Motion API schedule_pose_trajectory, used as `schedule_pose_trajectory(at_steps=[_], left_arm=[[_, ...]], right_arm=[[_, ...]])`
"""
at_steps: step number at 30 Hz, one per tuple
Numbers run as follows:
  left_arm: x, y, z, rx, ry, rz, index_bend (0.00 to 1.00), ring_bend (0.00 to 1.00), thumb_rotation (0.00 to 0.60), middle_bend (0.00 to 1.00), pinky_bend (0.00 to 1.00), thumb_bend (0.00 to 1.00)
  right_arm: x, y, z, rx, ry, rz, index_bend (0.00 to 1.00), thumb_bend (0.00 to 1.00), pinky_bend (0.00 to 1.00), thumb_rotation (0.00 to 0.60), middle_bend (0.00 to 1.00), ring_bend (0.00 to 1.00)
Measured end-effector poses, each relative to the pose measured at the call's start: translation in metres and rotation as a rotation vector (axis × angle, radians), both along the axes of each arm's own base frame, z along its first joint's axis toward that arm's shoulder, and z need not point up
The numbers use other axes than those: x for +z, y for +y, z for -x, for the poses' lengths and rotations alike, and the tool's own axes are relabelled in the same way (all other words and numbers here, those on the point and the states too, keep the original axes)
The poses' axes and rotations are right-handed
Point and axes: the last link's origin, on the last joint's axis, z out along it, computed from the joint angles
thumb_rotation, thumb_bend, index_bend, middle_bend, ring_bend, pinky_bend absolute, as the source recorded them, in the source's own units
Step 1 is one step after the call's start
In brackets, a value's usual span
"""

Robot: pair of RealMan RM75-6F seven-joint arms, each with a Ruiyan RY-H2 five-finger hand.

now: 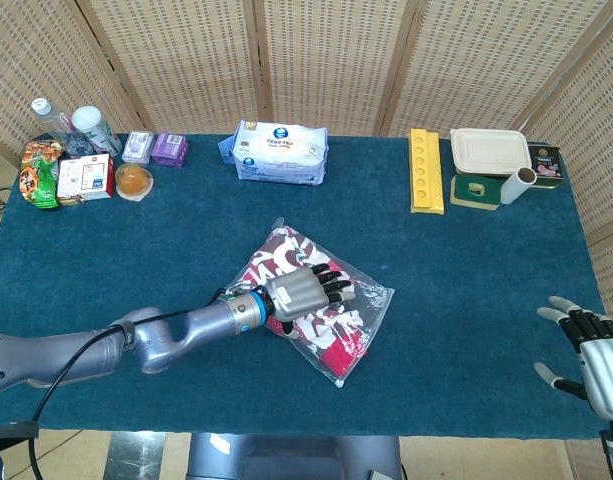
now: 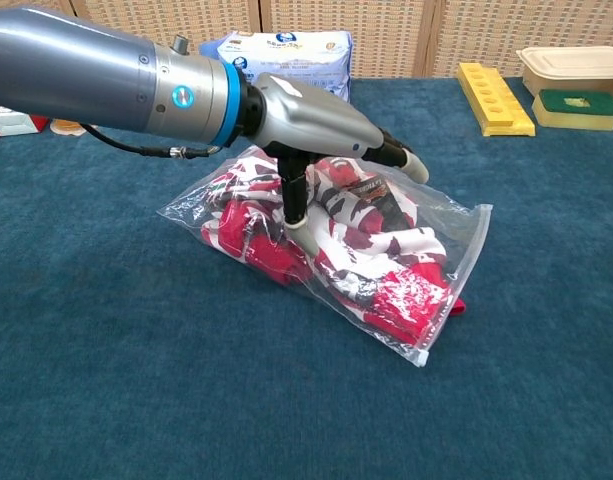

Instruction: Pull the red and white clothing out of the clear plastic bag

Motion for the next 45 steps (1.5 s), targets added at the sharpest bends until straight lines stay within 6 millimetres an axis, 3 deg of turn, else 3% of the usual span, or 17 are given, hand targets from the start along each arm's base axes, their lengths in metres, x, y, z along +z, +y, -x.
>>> schedule_pose_trajectory(at_steps=[16, 25, 28, 31, 38, 45], left_arm=[[-0.037, -0.002, -0.008, -0.014, 0.059, -0.005, 0.00, 0.00, 0.600, 0.03, 0.08, 0.02], [-0.053, -0.001, -0.004, -0.007, 0.089, -0.012, 0.09, 0.01, 0.600, 0.03, 0.12, 0.02], [-0.056, -0.001, -0.003, -0.013, 0.097, -0.020, 0.17, 0.06, 0.600, 0.08, 0.17, 0.04], [-0.058, 0.000, -0.003, -0.013, 0.089, -0.031, 0.31, 0.17, 0.600, 0.18, 0.25, 0.12], [-0.061, 0.005, -0.004, -0.014, 0.036, -0.077, 0.62, 0.46, 0.600, 0.45, 0.46, 0.33], [-0.066, 0.009, -0.004, 0.004, -0.028, -0.092, 0.75, 0.58, 0.600, 0.57, 0.57, 0.38]], right_arm=[[0.002, 0.001, 0.001, -0.005, -0.002, 0.006, 0.28, 0.19, 0.29, 0.600, 0.23, 0.30], [0.003, 0.003, 0.002, -0.012, -0.003, 0.007, 0.28, 0.19, 0.30, 0.600, 0.23, 0.30], [0.002, 0.002, 0.001, -0.014, -0.002, 0.007, 0.28, 0.19, 0.30, 0.600, 0.23, 0.30], [0.002, 0.002, 0.001, -0.015, -0.003, 0.008, 0.28, 0.19, 0.29, 0.600, 0.23, 0.30], [0.003, 0.002, 0.001, -0.019, -0.006, 0.010, 0.28, 0.19, 0.29, 0.600, 0.23, 0.30], [0.004, 0.002, -0.001, -0.018, -0.006, 0.009, 0.28, 0.19, 0.30, 0.600, 0.23, 0.30]])
